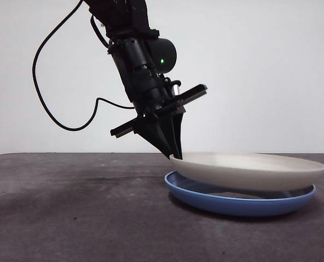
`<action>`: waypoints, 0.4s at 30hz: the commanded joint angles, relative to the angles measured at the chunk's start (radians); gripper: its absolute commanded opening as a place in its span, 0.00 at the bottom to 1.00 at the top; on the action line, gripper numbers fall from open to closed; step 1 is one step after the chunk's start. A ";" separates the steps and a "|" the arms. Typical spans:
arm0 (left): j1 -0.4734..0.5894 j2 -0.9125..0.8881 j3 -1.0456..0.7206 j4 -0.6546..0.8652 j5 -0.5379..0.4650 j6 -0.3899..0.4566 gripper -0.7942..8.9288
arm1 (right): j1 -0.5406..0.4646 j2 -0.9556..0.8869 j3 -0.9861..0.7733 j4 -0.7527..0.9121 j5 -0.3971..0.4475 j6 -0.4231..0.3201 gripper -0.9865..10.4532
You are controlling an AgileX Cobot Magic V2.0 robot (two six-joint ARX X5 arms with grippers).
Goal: Pick up the white plate, put it on the blue plate, put it on desk
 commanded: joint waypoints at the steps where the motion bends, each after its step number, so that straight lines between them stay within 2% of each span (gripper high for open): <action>1: -0.008 0.023 0.038 0.003 -0.011 -0.005 0.09 | 0.003 0.003 0.019 0.008 -0.002 -0.004 0.61; 12: -0.007 0.031 0.038 0.009 -0.021 0.006 0.09 | 0.003 0.003 0.019 0.009 -0.002 -0.004 0.61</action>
